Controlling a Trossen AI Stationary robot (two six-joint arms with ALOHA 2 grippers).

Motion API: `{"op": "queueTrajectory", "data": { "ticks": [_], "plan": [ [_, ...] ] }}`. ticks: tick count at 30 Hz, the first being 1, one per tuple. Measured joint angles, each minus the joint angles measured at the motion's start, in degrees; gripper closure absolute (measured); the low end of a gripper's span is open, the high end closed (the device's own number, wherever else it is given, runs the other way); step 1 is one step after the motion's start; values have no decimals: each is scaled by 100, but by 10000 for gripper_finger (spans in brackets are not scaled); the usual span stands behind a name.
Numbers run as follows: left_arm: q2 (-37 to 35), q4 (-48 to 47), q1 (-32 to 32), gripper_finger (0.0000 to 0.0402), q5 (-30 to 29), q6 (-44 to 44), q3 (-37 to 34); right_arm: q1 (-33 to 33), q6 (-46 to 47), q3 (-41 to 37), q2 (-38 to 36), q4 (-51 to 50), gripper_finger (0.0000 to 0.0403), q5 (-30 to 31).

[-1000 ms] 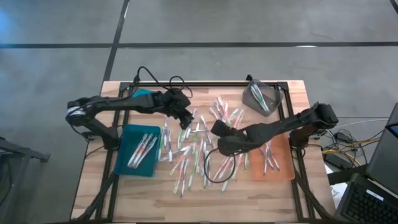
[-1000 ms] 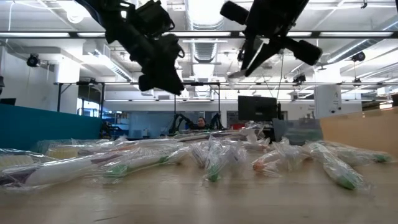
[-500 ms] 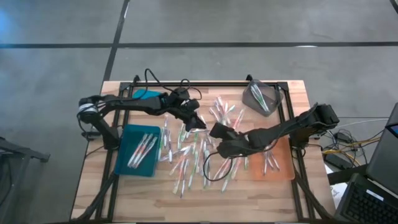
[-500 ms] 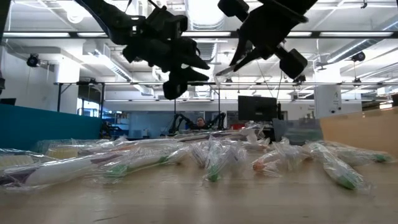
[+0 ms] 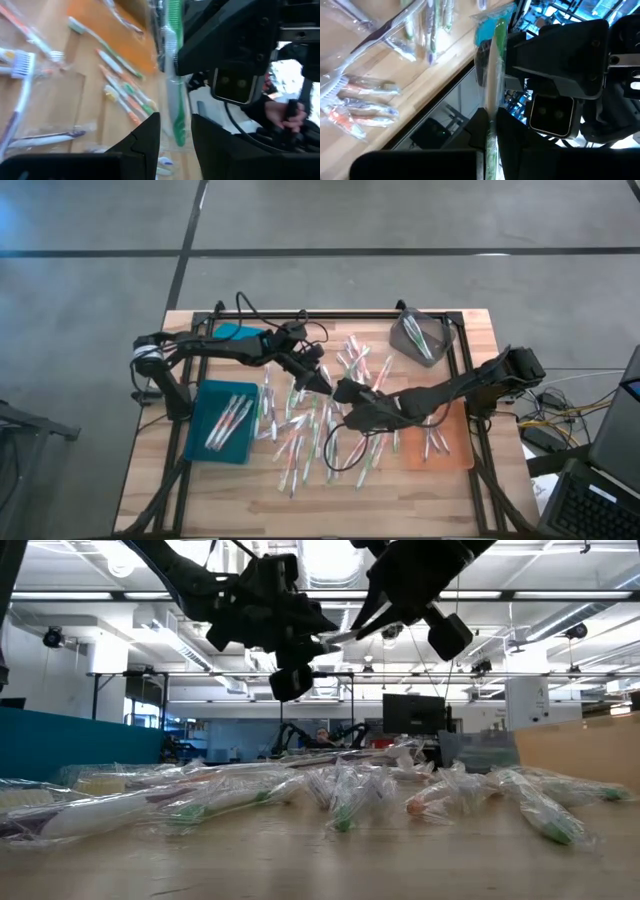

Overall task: Pick & Place Toothbrushes
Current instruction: Put the green toothbrush into the black bin

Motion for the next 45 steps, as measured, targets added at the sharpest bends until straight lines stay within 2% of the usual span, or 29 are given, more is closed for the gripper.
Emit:
{"op": "queueTrajectory", "data": {
  "ticks": [14,24,28,33,39,45],
  "plan": [
    [-4,157,-22,291,107,-141,0,-34,-4,0,0,405,389,-193],
    [-11,138,-17,358,86,-192,2,-54,-22,0,0,410,389,-256],
    [-11,135,-17,368,92,-245,0,-50,-24,0,0,403,387,-256],
    [-11,149,-20,361,63,-253,2,-50,2,0,0,390,352,-270],
    [-11,199,-22,378,27,-251,2,-54,24,0,0,390,303,-283],
    [-11,259,-5,374,-104,-209,2,44,71,0,-168,335,277,369]
  ]
}}
